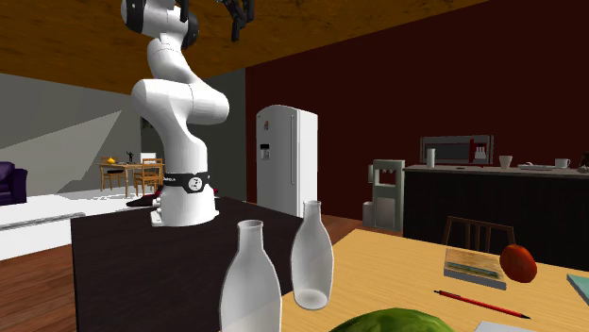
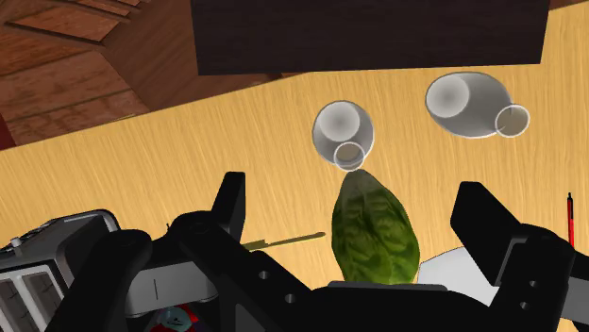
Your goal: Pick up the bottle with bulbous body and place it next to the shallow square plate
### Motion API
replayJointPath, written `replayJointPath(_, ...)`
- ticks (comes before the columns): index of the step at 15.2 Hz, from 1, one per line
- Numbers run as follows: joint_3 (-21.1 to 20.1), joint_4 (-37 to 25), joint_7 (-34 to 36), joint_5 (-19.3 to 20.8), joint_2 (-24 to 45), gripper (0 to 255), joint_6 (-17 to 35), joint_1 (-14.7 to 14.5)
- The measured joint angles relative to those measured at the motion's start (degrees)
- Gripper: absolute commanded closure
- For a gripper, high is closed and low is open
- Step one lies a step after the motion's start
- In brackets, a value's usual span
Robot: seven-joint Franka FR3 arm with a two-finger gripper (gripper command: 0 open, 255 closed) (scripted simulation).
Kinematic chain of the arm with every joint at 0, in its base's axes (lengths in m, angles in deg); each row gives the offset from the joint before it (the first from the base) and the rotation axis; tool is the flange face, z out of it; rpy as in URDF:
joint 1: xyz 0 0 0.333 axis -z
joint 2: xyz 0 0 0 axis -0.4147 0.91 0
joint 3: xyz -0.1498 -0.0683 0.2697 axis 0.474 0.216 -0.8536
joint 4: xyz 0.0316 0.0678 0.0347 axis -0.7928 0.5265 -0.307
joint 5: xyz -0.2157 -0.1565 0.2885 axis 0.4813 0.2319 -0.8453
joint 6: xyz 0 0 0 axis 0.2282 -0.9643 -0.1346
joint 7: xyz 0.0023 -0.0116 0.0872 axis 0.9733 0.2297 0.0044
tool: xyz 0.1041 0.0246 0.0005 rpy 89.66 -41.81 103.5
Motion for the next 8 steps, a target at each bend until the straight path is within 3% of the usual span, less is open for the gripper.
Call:
replayJointPath(2,0.07,0.91,0.02,0.0,0.09,0,1.0,-0.04)
replayJointPath(8,0.76,10.75,0.17,0.09,0.7,0,11.92,-0.47)
